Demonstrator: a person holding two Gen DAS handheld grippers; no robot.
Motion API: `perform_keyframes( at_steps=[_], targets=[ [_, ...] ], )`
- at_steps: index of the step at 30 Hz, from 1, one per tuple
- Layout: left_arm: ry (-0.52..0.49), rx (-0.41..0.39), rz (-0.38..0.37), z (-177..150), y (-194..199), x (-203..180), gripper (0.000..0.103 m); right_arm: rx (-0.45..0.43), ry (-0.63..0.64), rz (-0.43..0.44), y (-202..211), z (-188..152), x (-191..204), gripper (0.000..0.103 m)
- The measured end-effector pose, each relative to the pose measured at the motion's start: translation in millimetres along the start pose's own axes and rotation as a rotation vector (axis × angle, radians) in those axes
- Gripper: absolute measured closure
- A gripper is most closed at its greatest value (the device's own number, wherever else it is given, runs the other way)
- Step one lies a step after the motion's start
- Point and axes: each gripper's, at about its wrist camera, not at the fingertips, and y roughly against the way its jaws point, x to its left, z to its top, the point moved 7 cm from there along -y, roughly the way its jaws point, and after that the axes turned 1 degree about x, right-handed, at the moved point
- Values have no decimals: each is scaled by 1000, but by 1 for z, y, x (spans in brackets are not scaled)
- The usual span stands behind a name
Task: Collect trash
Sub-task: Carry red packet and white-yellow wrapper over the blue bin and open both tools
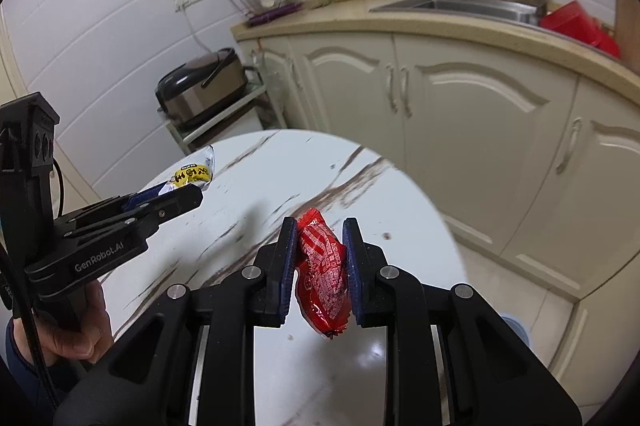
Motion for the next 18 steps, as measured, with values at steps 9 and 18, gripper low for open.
perform_keyframes(
  at_steps=[9,18],
  targets=[
    [-136,14,-125,-13,8,-113,81,-93,-90,-100,79,-10,-79,82],
    [-232,119,-246,-28,-32,-199,81,-90,-263,-230,125,-59,-196,81]
  ],
)
